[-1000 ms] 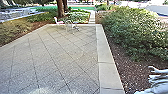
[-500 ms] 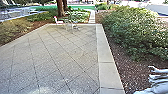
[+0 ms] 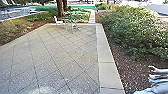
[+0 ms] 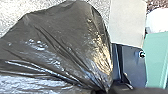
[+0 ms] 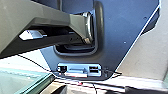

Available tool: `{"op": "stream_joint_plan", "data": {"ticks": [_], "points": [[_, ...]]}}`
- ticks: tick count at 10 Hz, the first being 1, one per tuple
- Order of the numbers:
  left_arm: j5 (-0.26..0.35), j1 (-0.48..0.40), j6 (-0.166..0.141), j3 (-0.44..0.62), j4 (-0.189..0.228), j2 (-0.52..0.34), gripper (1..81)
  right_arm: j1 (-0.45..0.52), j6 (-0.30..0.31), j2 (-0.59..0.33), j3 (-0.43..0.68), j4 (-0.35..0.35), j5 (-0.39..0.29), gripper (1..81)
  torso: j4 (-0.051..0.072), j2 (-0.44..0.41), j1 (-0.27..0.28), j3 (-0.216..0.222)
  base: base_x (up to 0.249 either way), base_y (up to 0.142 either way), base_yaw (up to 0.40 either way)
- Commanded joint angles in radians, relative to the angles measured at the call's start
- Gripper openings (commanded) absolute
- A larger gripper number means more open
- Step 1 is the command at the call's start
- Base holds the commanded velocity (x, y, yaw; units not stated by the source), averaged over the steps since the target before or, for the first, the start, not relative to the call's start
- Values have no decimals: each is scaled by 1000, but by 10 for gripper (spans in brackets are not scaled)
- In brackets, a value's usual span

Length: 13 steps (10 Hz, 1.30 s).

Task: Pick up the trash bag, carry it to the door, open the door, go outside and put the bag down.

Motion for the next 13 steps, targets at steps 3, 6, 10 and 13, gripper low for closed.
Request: {"op": "stream_joint_plan", "data": {"ticks": [3,6,10,13], "points": [[241,-238,0,-108,-68,-42,10,-12,2,8,11,0,-60,811,0,0,0,0,0,0,0],[311,-339,0,-179,-81,-36,10,-18,3,10,14,2,-58,811,0,1,0,0,0,0,0],[420,-479,0,-179,-124,-113,10,-19,3,10,18,0,-58,811,0,1,0,-1,0,0,0],[480,-591,0,-181,-150,-184,10,-19,3,10,20,2,-58,811,0,1,0,-1,0,0,0]]}}
